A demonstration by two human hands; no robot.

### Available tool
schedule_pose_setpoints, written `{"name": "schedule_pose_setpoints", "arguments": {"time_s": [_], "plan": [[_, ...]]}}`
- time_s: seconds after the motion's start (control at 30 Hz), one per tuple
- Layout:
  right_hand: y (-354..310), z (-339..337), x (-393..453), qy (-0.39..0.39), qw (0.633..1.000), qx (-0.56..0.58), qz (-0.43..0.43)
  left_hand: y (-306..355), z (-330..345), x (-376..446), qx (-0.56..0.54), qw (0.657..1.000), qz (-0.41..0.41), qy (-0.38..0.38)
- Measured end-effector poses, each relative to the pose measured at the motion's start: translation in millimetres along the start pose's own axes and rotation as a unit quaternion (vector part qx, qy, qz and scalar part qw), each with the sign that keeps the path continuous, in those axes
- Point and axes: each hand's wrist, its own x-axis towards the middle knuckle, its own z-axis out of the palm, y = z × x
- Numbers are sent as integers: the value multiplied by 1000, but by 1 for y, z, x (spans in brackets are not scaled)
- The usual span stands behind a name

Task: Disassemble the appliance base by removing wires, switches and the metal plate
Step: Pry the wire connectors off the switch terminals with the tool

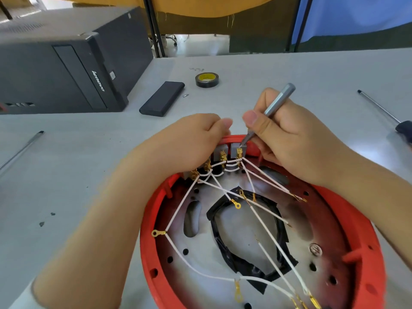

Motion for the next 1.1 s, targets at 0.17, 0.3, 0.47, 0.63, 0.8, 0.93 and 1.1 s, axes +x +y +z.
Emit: {"name": "schedule_pose_setpoints", "arguments": {"time_s": [0.17,0.3,0.47,0.63,0.8,0.93,1.1], "plan": [[-1,1,0,-14,998,-68,-4,-1,10,3,-26,999,35,-22],[-2,2,0,-11,993,-116,-27,-6,7,3,-47,998,31,-38],[-4,3,2,-24,988,-149,-21,-6,7,3,-72,997,22,-36],[1,2,25,-38,995,-66,61,-9,9,5,-94,995,13,-36],[6,2,39,-52,993,-62,90,-10,9,6,-90,995,14,-33],[7,5,24,-3,999,-36,40,-9,9,5,-82,996,26,-26],[5,5,13,1,999,-35,-8,-7,8,2,-75,996,22,-35]]}}
